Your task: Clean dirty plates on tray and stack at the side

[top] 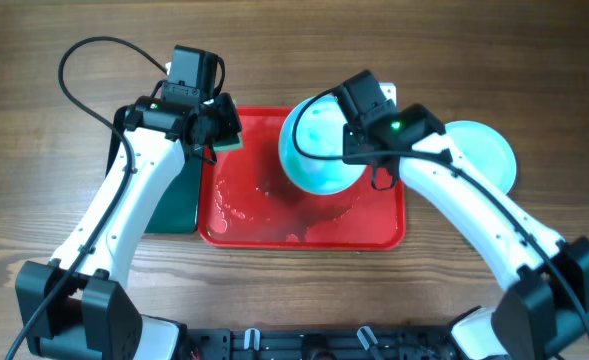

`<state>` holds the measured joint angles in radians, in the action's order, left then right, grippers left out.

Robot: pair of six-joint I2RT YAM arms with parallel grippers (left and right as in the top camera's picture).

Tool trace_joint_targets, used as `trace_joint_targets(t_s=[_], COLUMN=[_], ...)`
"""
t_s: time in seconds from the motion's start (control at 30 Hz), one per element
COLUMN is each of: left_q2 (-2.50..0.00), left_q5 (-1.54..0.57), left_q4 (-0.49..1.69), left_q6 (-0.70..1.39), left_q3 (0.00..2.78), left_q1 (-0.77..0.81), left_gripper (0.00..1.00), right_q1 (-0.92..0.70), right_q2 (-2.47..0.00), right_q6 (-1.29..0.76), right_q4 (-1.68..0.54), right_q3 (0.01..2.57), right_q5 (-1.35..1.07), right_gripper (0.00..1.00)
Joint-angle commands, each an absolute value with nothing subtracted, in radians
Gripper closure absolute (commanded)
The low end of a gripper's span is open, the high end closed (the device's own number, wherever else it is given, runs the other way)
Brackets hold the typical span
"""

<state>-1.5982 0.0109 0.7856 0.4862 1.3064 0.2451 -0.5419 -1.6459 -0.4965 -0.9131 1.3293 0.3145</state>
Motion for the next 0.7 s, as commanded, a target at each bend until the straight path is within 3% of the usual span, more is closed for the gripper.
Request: trace_joint_targets(t_s=[0.0,0.3,0.57,0.67], left_q2=[-1.605,-1.605,-1.605,-1.605], left_q5=[0.024,0.024,0.024,0.024], left_q4=[0.783,0.784,0.784,0.784], left_q6=[0.503,0.503,0.503,0.503], left_q3=[1.307,1.306,1.306,1.306], left_q1=[0.237,0.237,0.237,0.237], left_gripper=[0.96,0.96,0.96,0.96], right_q1=[-0.636,-1.009,-1.048,-1.048], right_q2=[-1.611,-1.61,-1.61,-1.61], right_q6=[-0.472,-0.496,-0.445,-0.454], right_q4=[-0.953,-1.052,-1.065,-1.054], right_q3=[1.333,1.333,1.333,1.333], right_q5=[0.704,1.352,1.505,1.454], right_gripper=[0.96,0.96,0.96,0.96])
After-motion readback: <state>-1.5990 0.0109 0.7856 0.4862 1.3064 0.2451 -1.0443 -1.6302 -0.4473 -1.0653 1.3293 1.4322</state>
